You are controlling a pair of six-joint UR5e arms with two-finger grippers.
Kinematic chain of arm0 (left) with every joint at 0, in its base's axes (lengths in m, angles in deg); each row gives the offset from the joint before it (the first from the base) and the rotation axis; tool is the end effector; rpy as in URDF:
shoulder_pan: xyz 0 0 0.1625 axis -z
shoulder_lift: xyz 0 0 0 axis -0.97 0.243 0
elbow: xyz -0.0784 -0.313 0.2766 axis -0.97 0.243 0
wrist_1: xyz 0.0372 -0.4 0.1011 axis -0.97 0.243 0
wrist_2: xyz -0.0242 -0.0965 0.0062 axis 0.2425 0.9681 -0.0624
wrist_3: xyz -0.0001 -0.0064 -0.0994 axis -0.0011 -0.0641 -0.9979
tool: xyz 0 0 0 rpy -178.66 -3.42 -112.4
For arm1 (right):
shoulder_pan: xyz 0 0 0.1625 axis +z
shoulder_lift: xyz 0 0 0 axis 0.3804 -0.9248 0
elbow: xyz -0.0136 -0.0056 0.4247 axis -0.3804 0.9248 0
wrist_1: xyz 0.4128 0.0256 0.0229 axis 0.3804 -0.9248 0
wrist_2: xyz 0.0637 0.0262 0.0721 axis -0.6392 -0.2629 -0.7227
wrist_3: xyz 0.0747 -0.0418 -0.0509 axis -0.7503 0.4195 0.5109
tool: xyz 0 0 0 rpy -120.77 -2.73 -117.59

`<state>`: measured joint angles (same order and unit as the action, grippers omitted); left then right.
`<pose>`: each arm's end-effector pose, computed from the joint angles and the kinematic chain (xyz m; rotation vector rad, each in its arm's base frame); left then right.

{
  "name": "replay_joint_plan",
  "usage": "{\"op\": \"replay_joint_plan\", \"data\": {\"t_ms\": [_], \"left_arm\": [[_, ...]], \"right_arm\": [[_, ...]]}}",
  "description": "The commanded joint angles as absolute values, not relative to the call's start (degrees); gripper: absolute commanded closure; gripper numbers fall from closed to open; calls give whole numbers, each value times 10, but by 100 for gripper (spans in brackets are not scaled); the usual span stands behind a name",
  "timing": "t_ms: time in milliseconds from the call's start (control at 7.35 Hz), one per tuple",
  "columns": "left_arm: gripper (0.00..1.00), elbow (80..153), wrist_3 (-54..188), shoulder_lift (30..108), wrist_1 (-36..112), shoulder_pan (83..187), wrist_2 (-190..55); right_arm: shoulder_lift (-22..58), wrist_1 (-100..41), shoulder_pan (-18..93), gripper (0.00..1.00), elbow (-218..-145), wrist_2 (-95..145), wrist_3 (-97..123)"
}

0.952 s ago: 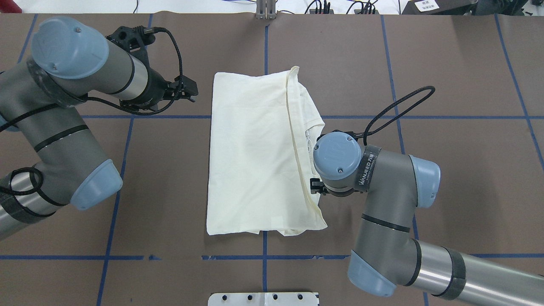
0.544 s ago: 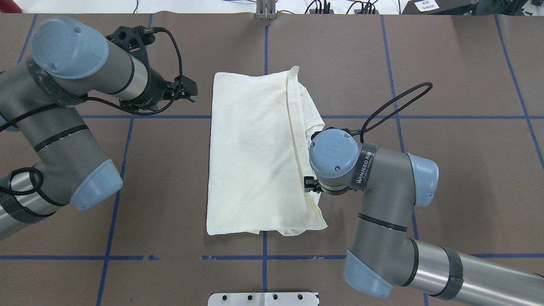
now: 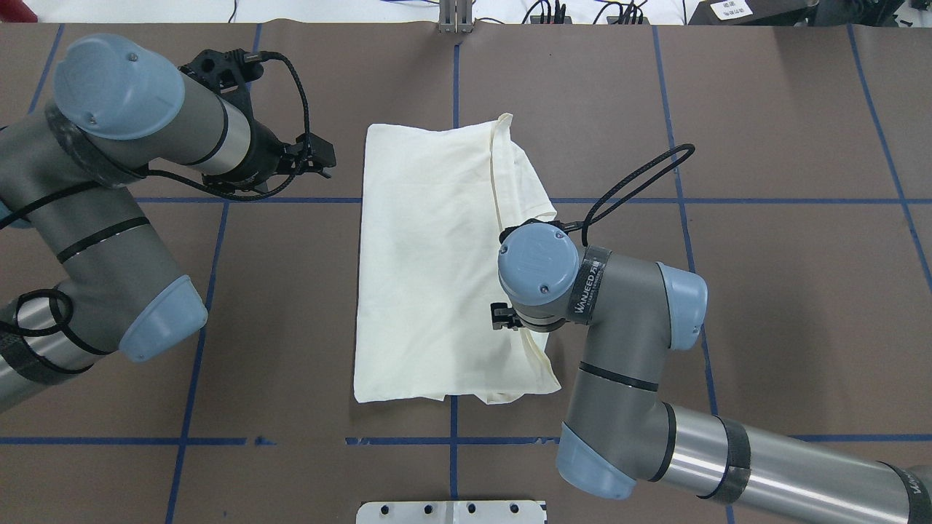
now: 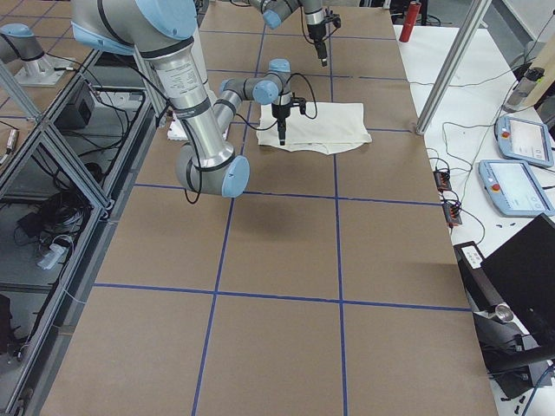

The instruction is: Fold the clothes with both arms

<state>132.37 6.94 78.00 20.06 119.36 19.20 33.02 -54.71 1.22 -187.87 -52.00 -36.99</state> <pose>0.3762 -0.4964 0.2317 0.2001 0.9627 -0.3004 -0.5596 -0.3715 0.2663 0.0746 -0.5838 -0.0449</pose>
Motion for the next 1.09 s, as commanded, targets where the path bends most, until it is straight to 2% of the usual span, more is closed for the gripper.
{"op": "replay_joint_plan", "data": {"t_ms": [0, 952], "left_arm": [[0, 1324, 70, 780, 201, 1194, 192], [0, 1326, 69, 781, 201, 1194, 193]], "right_arm": [[329, -546, 12, 0, -1868, -524, -370], [308, -552, 20, 0, -1868, -535, -370]]}}
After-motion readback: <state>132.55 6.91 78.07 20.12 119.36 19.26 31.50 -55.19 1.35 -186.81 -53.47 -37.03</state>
